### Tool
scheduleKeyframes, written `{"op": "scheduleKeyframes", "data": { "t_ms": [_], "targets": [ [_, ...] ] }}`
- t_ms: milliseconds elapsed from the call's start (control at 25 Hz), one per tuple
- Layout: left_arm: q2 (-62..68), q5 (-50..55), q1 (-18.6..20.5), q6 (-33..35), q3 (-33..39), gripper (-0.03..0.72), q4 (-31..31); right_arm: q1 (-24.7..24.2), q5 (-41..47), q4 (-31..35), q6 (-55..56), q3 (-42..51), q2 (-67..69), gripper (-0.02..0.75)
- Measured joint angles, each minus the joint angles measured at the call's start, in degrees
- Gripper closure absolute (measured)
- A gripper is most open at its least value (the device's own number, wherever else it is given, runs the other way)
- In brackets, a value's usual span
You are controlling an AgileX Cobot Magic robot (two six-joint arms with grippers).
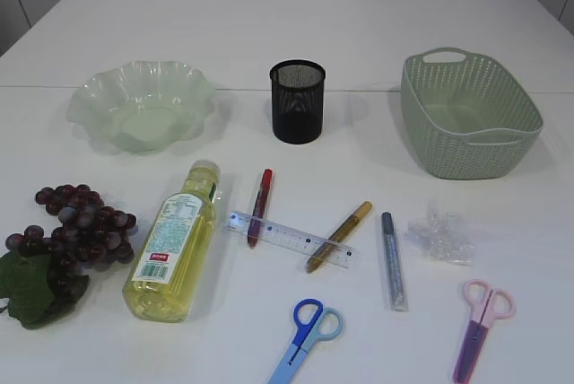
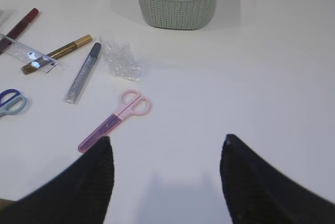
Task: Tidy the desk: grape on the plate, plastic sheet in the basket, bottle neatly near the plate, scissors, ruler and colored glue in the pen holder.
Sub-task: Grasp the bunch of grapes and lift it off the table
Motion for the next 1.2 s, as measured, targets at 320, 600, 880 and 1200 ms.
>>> {"op": "scheduleKeyframes", "data": {
  "t_ms": [320,600,880,1200],
  "targets": [
    [11.79,-0.09,0.00,0.00,-7.12,0.336,1.02,0.00,3.53,0.97,7.35,-1.98,0.68,0.238],
    [27.33,-0.40,0.00,0.00,-14.30,0.211,2.22,0.00,6.87,4.66,13.86,-7.15,16.52,0.238],
    [44.36,0.81,0.00,-1.54,-17.98,0.108,2.46,0.00,6.76,10.43,15.54,-12.04,35.23,0.239],
    [66.77,1.99,0.00,-1.65,-29.44,0.103,2.57,0.00,5.96,11.08,15.28,-16.71,50.88,0.238]
  ]
}}
